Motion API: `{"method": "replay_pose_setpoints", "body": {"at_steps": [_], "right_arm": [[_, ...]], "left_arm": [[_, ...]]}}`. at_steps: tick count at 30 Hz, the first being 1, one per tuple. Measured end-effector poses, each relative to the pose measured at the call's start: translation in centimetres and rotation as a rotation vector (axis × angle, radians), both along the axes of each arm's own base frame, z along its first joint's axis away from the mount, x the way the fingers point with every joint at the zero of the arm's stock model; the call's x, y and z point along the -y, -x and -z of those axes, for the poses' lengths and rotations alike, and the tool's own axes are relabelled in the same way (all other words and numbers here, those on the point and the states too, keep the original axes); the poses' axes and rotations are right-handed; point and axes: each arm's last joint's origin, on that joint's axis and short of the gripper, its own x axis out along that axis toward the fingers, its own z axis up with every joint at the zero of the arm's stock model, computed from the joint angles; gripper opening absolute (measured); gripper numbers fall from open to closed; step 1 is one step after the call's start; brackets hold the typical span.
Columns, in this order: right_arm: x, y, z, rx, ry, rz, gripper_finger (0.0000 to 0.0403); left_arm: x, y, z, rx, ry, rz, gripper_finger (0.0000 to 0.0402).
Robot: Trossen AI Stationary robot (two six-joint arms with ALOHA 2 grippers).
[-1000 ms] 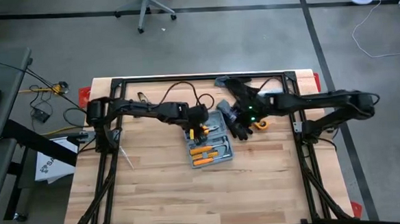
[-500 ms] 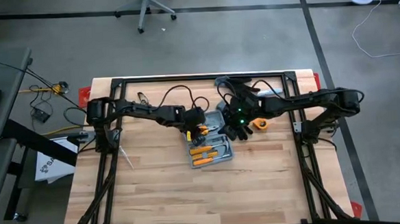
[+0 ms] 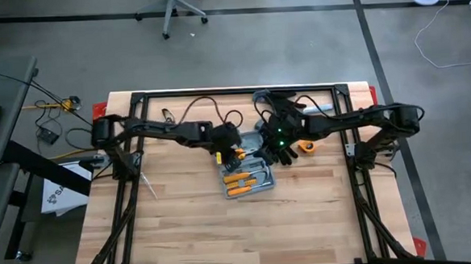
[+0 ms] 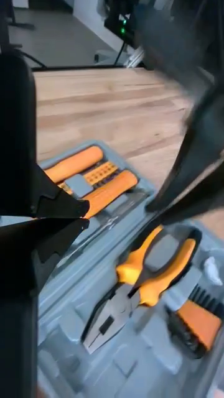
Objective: Prefit tool cases
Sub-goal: Put the yellow pliers into the gray toolbox
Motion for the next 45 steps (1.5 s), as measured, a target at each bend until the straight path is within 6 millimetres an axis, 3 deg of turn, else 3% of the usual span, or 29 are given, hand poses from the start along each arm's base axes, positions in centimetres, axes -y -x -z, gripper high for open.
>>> {"method": "replay_pose_setpoints", "body": {"at_steps": [8, 13, 17, 21, 27, 29, 33, 38, 45], "right_arm": [[0.7, -3.9, 0.6, -0.097, 0.065, -0.078, 0.0], [1.4, -7.2, 2.2, -0.217, 0.156, -0.167, 0.0], [2.5, -9.1, 5.0, -0.276, 0.143, -0.171, 0.0], [2.8, -9.5, 7.0, -0.301, 0.08, -0.179, 0.0], [2.6, -8.9, 5.3, -0.274, 0.06, -0.183, 0.0], [2.5, -9.2, 3.9, -0.172, 0.002, -0.196, 0.0], [2.4, -10.3, 0.8, 0.229, -0.176, -0.225, 0.0], [1.1, -9.9, 1.6, 0.451, -0.387, -0.177, 0.0], [0.5, -9.9, -0.3, 0.642, -0.455, -0.197, 0.0]], "left_arm": [[1.6, 3.2, -7.5, 0.199, -0.123, -0.061, 0.0035], [2.3, 5.0, -10.1, 0.265, -0.184, -0.138, 0.0035], [2.8, 5.7, -10.8, 0.273, -0.202, -0.156, 0.0035], [3.4, 5.8, -10.5, 0.247, -0.205, -0.146, 0.0035], [4.3, 5.9, -10.3, 0.226, -0.201, -0.134, 0.0035], [4.5, 6.2, -10.5, 0.234, -0.195, -0.132, 0.0035], [5.2, 7.5, -12.0, 0.279, -0.195, -0.138, 0.0035], [5.7, 10.1, -14.8, 0.399, -0.24, -0.191, 0.0035], [5.5, 12.3, -16.6, 0.461, -0.258, -0.228, 0.0035]]}}
